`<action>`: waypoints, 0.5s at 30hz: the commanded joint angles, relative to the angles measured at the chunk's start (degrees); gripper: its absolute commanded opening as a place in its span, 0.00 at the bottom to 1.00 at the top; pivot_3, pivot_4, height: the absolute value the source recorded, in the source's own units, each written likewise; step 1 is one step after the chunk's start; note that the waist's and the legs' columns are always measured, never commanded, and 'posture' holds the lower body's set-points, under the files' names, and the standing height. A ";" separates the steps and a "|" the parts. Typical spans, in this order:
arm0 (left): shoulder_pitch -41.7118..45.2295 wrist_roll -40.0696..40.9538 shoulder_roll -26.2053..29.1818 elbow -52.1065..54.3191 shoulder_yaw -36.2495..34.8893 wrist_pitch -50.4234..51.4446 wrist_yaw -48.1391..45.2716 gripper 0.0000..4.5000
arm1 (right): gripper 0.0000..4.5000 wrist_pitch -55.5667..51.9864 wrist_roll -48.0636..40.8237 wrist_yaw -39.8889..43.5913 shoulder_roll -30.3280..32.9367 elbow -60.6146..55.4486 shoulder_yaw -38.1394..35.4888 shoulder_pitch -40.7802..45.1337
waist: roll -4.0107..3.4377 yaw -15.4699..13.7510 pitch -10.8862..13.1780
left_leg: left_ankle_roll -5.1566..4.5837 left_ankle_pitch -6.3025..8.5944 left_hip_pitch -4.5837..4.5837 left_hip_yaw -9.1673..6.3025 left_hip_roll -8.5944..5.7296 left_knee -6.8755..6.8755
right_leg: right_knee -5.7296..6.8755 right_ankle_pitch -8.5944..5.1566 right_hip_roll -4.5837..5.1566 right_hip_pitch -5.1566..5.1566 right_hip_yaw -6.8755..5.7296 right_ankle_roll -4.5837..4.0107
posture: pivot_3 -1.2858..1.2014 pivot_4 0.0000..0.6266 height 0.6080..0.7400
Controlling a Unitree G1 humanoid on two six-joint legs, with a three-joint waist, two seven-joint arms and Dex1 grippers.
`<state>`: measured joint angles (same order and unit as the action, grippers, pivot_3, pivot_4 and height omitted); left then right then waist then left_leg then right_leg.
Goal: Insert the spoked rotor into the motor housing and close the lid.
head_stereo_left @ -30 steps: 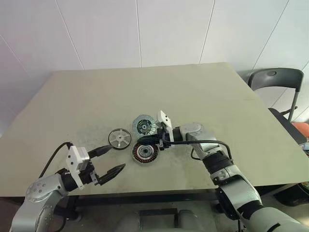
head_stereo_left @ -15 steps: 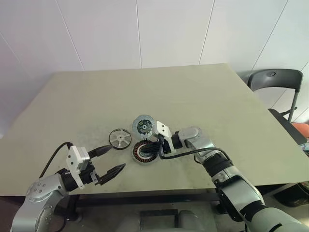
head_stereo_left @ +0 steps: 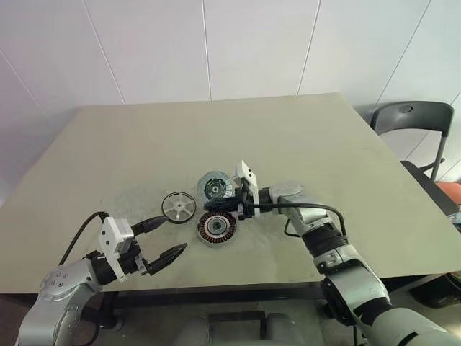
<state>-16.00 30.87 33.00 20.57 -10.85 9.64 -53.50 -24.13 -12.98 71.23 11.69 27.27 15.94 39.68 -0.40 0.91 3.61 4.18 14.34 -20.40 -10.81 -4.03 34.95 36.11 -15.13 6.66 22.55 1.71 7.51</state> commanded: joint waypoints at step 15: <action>0.70 0.29 0.13 0.23 -0.68 -1.05 -0.27 1.00 | 0.01 3.08 1.88 -2.33 -0.89 -0.88 0.21 2.30 | -0.07 0.11 -0.03 | 0.00 0.00 0.02 0.01 0.01 0.04 | 0.02 0.01 -0.01 0.00 0.01 -0.01 | 0.52 0.00 1.00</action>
<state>-15.93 30.88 32.99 20.35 -10.78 9.63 -53.52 -20.85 -9.42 69.15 11.36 29.04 17.98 39.35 -0.47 1.02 3.58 4.18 14.34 -20.39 -10.80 -4.02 34.97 36.13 -15.08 6.65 22.57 1.72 7.43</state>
